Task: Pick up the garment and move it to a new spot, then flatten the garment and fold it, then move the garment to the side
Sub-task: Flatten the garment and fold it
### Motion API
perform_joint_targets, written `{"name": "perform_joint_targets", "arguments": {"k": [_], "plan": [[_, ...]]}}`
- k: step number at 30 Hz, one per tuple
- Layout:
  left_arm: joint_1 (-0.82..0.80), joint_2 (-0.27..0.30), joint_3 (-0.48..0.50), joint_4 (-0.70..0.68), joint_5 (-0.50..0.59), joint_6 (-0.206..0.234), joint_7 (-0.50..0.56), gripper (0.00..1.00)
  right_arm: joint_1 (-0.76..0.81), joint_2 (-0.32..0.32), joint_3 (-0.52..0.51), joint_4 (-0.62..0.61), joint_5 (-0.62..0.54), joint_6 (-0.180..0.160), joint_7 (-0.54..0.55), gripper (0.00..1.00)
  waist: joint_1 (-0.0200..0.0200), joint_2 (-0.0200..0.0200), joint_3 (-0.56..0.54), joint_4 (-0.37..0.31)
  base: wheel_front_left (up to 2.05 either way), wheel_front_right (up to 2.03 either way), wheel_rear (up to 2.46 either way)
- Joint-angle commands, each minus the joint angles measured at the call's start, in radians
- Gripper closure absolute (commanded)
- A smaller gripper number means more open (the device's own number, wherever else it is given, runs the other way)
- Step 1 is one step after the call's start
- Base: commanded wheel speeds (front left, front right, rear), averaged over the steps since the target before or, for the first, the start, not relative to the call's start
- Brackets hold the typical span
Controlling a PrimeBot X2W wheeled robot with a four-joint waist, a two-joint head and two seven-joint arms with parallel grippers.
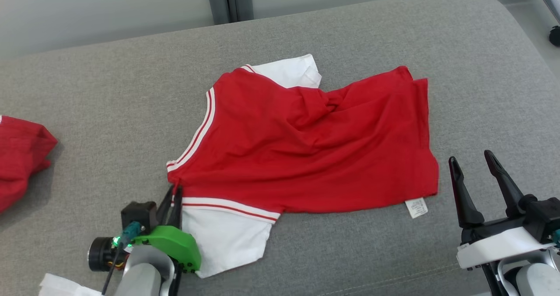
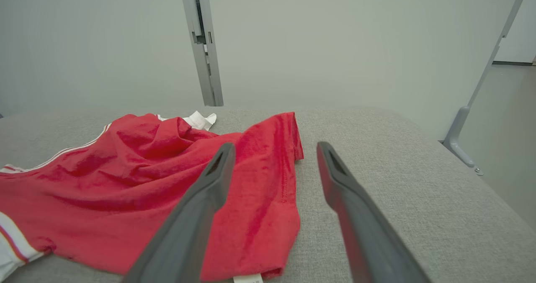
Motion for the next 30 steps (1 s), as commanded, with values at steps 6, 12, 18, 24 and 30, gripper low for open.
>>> {"name": "perform_joint_targets", "arguments": {"k": [6, 12, 18, 24, 30], "plan": [[0.053, 0.038, 0.089, -0.102, -0.005, 0.045, 0.0, 1.0, 0.004, -0.004, -0.032, 0.016, -0.001, -0.002, -0.003, 0.0, 0.0, 0.0, -0.006, 0.003, 0.0, 0.0, 0.0], [0.087, 0.036, 0.107, -0.128, 0.007, 0.042, 0.0, 0.6, 0.007, 0.002, -0.047, 0.031, -0.007, -0.002, -0.003, 0.0, 0.0, 0.0, -0.011, 0.002, 0.0, 0.0, 0.0], [0.11, 0.019, 0.112, -0.209, 0.026, 0.04, 0.0, 0.0, 0.01, 0.011, -0.047, 0.036, -0.013, -0.002, -0.003, 0.0, 0.0, 0.0, -0.038, 0.011, 0.0, 0.0, 0.0], [0.165, 0.011, 0.136, -0.336, 0.041, 0.046, 0.0, 0.0, 0.018, 0.016, -0.038, 0.032, -0.02, -0.002, -0.003, 0.0, 0.0, 0.0, -0.081, 0.022, 0.0, 0.0, 0.0], [0.235, 0.005, 0.151, -0.455, 0.058, 0.051, 0.0, 0.0, 0.04, 0.019, -0.028, 0.028, -0.03, -0.002, -0.003, 0.0, 0.0, 0.0, -0.128, 0.036, 0.0, 0.0, 0.0]]}}
